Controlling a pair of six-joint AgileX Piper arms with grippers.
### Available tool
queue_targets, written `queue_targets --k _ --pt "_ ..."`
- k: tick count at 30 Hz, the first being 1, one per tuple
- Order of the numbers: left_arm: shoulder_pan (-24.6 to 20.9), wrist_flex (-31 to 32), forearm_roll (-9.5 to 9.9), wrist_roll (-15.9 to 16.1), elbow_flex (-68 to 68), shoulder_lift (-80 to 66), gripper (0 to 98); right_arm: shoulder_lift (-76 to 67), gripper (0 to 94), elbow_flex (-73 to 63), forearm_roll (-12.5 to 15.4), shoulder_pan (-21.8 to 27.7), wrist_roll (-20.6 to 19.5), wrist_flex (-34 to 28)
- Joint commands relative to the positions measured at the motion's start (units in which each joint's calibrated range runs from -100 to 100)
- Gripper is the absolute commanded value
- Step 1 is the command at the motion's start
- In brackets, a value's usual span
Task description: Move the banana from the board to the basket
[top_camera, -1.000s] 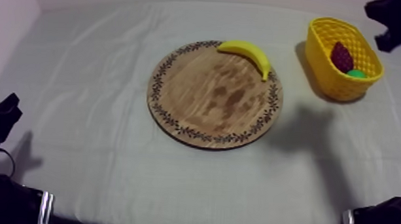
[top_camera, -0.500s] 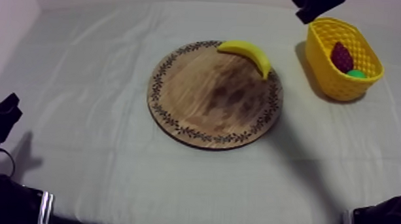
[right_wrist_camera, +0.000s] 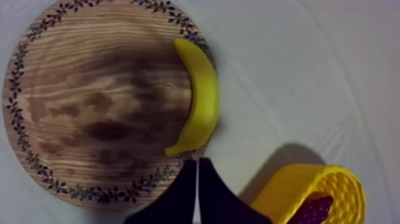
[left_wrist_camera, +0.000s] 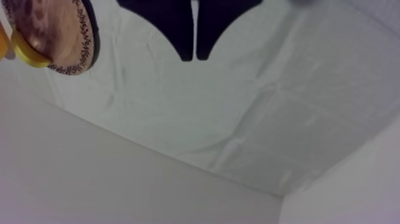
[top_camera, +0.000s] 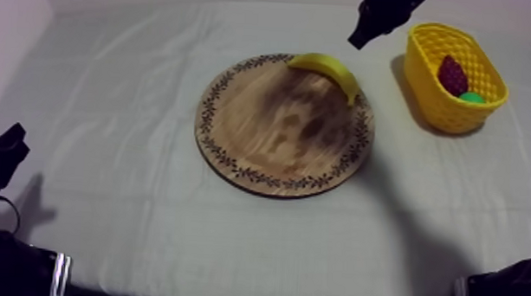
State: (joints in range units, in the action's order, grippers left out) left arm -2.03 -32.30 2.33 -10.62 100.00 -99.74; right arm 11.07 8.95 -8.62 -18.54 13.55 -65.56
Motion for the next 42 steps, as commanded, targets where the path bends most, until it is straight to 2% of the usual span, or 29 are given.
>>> queue_targets --k 1,3,5,7,9,19,32,42 --pt "0.0 0.0 -0.01 0.0 0.0 0.0 0.1 1.0 27.2 0.1 -0.1 0.1 0.0 0.2" --pt "0.0 0.0 -0.01 0.0 0.0 0.0 0.1 1.4 49.4 0.2 0.0 0.4 0.3 0.6" --pt "0.0 0.0 -0.01 0.0 0.0 0.0 0.1 1.4 65.5 0.0 0.5 0.7 0.6 0.8" --pt "0.0 0.0 -0.01 0.0 0.0 0.0 0.1 1.3 74.6 -0.3 1.2 1.0 1.2 0.9" --pt "0.0 0.0 -0.01 0.0 0.0 0.0 0.1 1.2 79.1 -0.6 1.7 1.2 1.5 1.0" --pt "0.0 0.0 -0.01 0.0 0.0 0.0 0.1 4.6 82.1 -1.3 2.1 1.1 2.0 3.0" --pt "0.0 0.0 -0.01 0.0 0.0 0.0 0.1 21.4 80.9 -9.4 -0.2 1.0 -0.5 7.3" --pt "0.0 0.0 -0.01 0.0 0.0 0.0 0.1 31.4 79.9 -17.5 -0.1 0.7 -1.0 6.1"
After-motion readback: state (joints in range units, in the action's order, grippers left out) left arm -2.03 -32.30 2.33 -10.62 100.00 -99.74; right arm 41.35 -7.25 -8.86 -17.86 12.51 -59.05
